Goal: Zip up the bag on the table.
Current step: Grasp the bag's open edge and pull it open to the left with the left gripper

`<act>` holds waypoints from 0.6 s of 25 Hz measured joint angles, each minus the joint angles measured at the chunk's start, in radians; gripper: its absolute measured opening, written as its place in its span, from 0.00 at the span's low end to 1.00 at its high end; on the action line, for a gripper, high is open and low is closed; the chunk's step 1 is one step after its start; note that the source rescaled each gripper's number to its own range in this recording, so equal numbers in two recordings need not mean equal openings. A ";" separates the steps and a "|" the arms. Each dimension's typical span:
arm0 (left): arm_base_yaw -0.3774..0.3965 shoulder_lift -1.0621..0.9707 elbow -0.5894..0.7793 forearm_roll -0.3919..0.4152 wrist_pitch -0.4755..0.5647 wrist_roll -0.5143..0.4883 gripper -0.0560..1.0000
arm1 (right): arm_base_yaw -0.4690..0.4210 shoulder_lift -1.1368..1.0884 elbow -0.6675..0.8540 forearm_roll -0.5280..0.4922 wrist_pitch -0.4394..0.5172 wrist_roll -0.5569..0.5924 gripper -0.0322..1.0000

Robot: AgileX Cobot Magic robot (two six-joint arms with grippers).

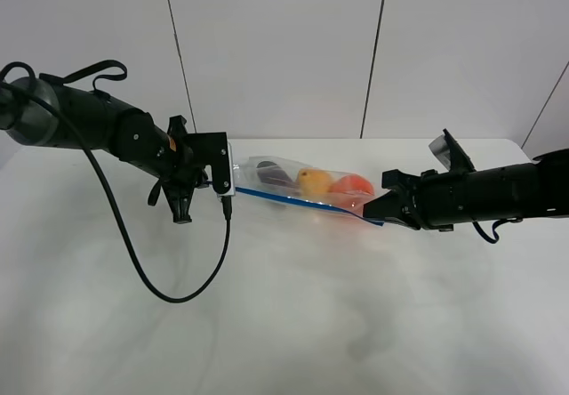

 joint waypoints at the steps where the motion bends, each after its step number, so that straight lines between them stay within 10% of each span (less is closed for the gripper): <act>1: 0.008 0.000 0.000 -0.003 -0.001 -0.001 0.05 | 0.002 0.000 0.000 0.000 0.003 0.000 0.03; 15: 0.056 -0.001 0.000 -0.006 0.003 -0.085 0.05 | 0.007 0.000 0.000 0.001 0.005 -0.003 0.03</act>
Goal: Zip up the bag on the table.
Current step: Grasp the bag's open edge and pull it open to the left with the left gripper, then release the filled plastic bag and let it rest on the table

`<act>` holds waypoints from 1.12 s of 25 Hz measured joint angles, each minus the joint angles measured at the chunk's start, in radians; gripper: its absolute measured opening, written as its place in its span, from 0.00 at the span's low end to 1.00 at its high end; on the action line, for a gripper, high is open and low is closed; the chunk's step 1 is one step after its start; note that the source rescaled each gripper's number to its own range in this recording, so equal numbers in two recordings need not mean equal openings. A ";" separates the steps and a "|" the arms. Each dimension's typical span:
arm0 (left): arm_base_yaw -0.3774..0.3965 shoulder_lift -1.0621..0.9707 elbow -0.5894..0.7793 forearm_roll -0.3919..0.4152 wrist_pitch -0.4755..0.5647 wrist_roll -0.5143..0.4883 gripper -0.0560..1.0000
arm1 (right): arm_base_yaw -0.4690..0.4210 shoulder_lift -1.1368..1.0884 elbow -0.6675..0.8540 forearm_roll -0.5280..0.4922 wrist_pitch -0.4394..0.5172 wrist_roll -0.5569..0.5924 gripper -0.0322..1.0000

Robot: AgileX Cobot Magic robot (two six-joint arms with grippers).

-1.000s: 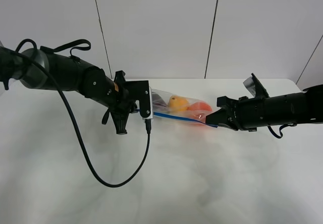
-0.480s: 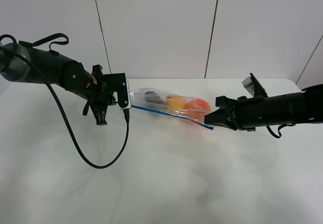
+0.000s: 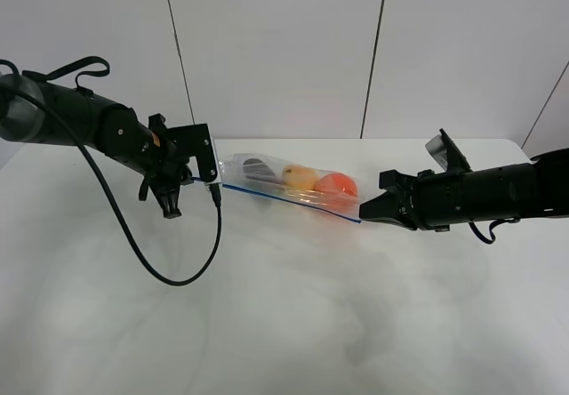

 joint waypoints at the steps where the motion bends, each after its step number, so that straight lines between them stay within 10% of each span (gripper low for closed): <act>1: 0.000 0.000 0.000 0.000 0.000 -0.029 0.06 | 0.000 0.000 0.000 0.000 0.000 0.000 0.03; 10: 0.026 -0.022 0.000 0.029 0.027 -0.406 0.65 | -0.011 0.000 0.000 -0.028 -0.034 0.000 0.03; 20: 0.032 -0.022 0.000 0.029 0.112 -0.967 0.70 | -0.011 0.000 0.000 -0.050 -0.034 0.000 0.03; 28: 0.174 -0.022 0.000 0.029 0.265 -1.025 0.70 | -0.011 0.000 0.000 -0.079 -0.034 0.000 0.03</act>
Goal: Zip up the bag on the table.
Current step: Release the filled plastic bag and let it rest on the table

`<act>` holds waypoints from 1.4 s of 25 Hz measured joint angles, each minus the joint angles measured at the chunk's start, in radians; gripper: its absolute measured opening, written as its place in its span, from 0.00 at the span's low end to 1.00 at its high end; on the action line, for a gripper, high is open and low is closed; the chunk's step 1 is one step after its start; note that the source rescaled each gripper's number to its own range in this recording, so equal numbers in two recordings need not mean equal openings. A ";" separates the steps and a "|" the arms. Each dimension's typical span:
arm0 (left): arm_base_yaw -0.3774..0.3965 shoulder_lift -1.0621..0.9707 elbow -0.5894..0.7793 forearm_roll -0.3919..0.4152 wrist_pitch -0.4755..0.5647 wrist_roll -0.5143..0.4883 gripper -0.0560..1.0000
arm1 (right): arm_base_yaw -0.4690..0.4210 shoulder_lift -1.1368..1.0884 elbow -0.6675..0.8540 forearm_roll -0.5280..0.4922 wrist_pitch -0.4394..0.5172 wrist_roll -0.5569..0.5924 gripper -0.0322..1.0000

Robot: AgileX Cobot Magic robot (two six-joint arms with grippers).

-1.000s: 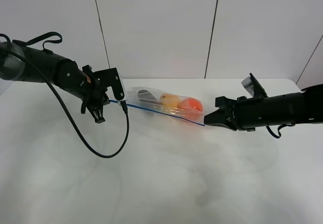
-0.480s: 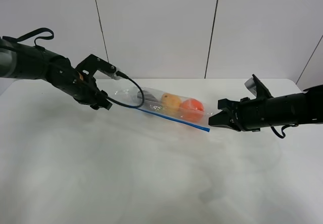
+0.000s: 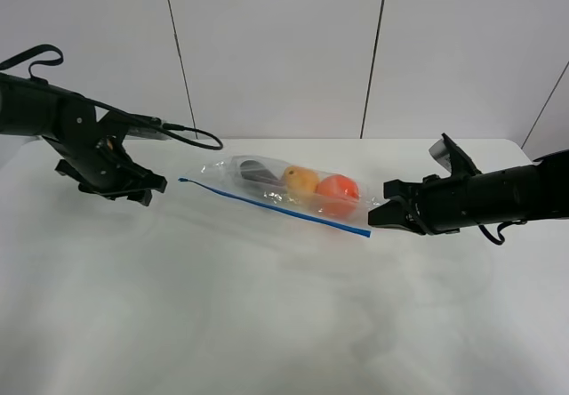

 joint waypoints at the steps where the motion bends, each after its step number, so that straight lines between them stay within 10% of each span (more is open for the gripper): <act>1: 0.026 -0.001 0.000 0.000 0.010 0.000 0.70 | 0.000 0.000 0.000 -0.003 0.000 0.000 0.03; 11: 0.222 -0.058 0.000 0.000 0.020 0.000 0.70 | 0.000 0.000 0.000 -0.013 -0.003 0.005 0.03; 35: 0.228 -0.724 0.002 -0.045 0.237 0.000 0.70 | 0.000 0.000 0.000 -0.016 -0.054 0.019 0.03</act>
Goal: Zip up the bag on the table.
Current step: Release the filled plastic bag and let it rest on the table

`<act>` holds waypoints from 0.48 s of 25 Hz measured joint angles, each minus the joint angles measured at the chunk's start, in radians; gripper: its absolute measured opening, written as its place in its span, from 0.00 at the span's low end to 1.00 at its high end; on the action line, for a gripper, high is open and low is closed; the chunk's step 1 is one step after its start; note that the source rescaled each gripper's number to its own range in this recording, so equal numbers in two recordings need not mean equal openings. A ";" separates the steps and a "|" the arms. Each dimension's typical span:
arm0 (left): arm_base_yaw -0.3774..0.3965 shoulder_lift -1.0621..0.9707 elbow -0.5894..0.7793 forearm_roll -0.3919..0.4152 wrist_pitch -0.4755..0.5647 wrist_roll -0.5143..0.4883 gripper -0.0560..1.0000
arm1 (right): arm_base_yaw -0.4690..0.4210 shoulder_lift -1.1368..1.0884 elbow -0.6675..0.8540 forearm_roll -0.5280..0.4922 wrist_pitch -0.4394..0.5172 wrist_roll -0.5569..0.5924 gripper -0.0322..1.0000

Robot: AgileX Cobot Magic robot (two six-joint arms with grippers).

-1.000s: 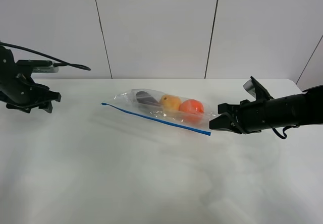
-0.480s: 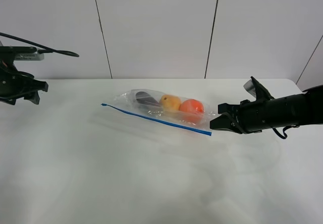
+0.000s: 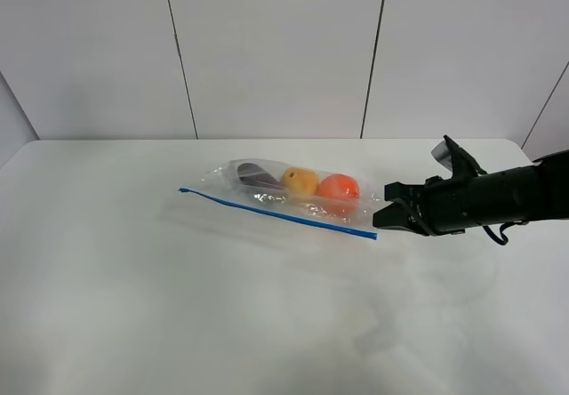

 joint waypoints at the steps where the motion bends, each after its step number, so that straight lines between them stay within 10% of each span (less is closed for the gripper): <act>1: 0.000 -0.047 0.000 0.000 0.035 0.000 0.70 | 0.000 0.000 0.000 0.000 -0.002 0.000 0.03; 12: 0.000 -0.470 0.001 0.000 0.295 0.020 0.70 | 0.000 0.000 0.000 -0.001 -0.048 0.001 0.03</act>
